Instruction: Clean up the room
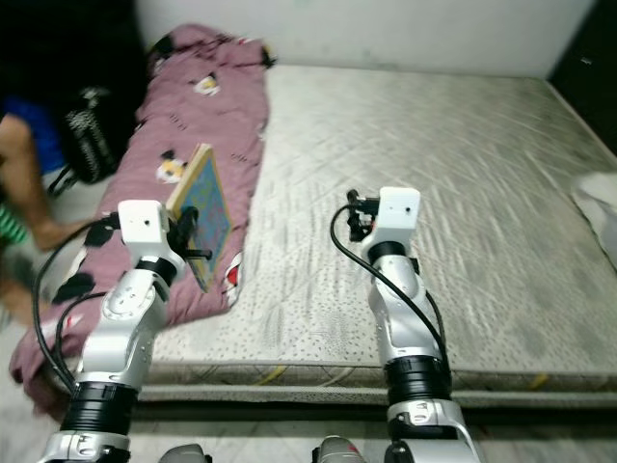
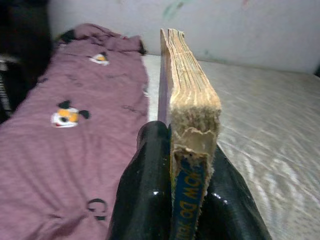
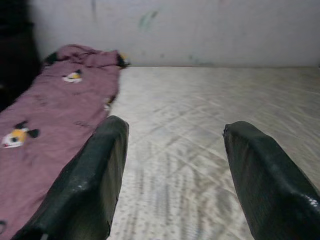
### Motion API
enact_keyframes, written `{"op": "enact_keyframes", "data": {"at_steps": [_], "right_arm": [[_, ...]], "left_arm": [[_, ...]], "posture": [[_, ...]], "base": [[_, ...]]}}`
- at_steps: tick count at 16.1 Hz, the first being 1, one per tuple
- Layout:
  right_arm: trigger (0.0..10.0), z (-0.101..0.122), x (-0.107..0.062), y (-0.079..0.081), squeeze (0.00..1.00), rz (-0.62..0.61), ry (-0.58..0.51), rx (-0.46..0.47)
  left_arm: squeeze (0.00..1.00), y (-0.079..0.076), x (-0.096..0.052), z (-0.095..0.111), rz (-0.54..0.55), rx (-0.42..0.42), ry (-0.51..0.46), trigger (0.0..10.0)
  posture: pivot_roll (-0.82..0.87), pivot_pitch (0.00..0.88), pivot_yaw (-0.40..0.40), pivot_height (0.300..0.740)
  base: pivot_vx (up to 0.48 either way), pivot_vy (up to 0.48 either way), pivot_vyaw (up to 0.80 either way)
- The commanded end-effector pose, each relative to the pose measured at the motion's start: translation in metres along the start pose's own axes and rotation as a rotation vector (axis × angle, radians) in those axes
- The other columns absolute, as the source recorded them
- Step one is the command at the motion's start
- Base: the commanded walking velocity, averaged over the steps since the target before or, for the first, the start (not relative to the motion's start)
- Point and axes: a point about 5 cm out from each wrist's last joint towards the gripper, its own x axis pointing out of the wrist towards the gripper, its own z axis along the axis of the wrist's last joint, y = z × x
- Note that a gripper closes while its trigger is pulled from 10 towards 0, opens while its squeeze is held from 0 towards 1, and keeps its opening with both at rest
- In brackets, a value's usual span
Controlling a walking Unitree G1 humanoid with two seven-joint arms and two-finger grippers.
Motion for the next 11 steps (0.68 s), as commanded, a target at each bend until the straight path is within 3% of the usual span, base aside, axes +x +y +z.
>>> {"op": "enact_keyframes", "data": {"at_steps": [1,2,7,11], "right_arm": [[10.0,0.0014,0.0019,-0.0014,0.0,-0.001,0.0,0.0],[10.0,0.0013,0.0019,-0.0014,0.0,-0.001,0.0,0.001],[10.0,0.0017,0.002,-0.0013,0.0,0.003,-0.002,-0.003],[10.0,0.0015,0.0021,-0.0014,0.0,0.004,0.0,-0.005]], "left_arm": [[0.0,-0.0021,0.0022,0.0097,-0.016,0.003,-0.044,10.0],[0.0,-0.0022,0.0021,0.0097,-0.017,0.002,-0.044,10.0],[0.0,-0.0029,0.0022,0.0094,-0.019,-0.002,-0.042,10.0],[0.0,-0.0032,0.0023,0.009,-0.017,-0.006,-0.041,10.0]], "posture": [[0.0,0.0,-0.018,0.74],[0.0,0.0,-0.018,0.74],[0.0,0.0,-0.019,0.74],[0.0,0.0,-0.021,0.74]], "base": [[0.0,0.0,-0.8],[0.0,0.0,-0.66],[0.0,0.0,0.0],[0.0,-0.305,0.0]]}}
